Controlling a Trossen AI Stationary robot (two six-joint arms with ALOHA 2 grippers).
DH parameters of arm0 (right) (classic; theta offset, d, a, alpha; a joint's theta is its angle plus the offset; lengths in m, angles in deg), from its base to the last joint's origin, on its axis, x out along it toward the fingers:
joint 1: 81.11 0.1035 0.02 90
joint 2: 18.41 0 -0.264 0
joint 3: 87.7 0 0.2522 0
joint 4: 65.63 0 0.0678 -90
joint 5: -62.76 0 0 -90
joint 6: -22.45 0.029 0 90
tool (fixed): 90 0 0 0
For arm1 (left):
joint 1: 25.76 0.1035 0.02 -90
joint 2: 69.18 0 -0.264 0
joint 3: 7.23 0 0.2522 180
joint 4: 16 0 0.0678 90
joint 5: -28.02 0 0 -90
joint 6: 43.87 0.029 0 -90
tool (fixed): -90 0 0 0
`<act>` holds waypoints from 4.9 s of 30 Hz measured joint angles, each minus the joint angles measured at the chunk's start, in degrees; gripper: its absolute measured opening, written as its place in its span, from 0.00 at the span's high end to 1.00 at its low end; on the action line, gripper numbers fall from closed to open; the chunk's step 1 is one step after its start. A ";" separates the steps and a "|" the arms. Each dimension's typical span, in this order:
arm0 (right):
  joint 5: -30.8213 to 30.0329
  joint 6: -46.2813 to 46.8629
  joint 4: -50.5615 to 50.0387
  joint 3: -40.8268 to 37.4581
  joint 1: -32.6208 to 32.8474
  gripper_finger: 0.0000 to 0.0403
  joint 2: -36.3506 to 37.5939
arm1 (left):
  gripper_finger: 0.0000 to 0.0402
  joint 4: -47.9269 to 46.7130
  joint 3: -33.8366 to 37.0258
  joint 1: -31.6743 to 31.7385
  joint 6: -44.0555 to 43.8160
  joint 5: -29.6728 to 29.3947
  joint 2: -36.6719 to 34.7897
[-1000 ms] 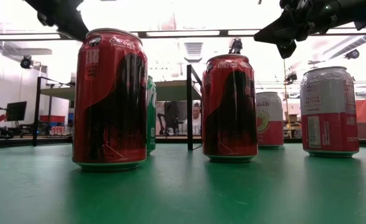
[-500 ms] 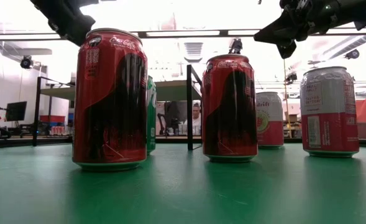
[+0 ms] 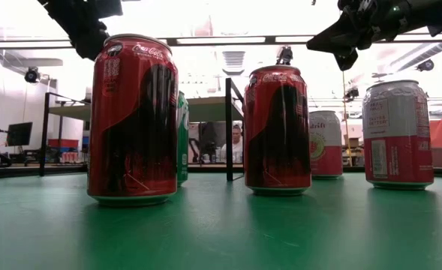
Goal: Place canned beverage on shelf
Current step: Put the blue/white soda can on the shelf
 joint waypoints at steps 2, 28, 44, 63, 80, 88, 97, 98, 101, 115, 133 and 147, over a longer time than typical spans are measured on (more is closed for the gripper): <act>0.00 0.07 0.00 0.01 0.00 0.96 0.00 | 1.00 0.07 0.00 0.97 0.86 0.06 0.00; 0.00 0.15 -0.03 -0.01 0.00 0.96 0.00 | 1.00 6.47 0.02 7.50 4.65 1.50 0.56; 0.00 0.17 -0.04 -0.01 0.00 0.96 0.00 | 1.00 8.91 0.02 11.79 5.31 1.49 2.85; -0.02 0.15 -0.04 -0.01 0.00 0.96 0.00 | 1.00 15.12 0.02 15.36 5.85 4.97 3.39; -0.02 0.11 -0.08 0.01 0.00 0.96 0.00 | 1.00 19.37 0.02 17.43 5.57 5.11 6.72; -0.02 0.15 -0.08 -0.01 0.00 0.96 0.00 | 1.00 18.28 -0.86 17.41 4.54 8.13 5.75; -0.02 -0.05 -0.08 -0.01 0.00 0.96 0.00 | 1.00 -1.01 -6.16 17.84 6.51 11.62 1.96; -0.04 -0.34 -0.08 -0.01 0.00 0.96 -0.02 | 1.00 -1.34 -6.08 17.89 7.87 11.69 1.65; -0.11 -0.84 -0.08 -0.01 0.00 0.96 -0.02 | 1.00 0.09 -5.30 17.96 12.83 12.63 1.18; -0.11 -1.97 -0.21 0.01 -0.02 0.96 -0.02 | 1.00 7.17 -4.90 23.18 19.40 16.87 3.78; -0.09 -2.25 -0.21 -0.01 -0.02 0.96 0.00 | 1.00 12.14 -4.87 26.05 18.14 18.23 7.14; -0.09 -2.05 -0.28 -0.01 -0.04 0.96 -0.02 | 1.00 13.29 -4.87 26.04 15.75 18.22 9.77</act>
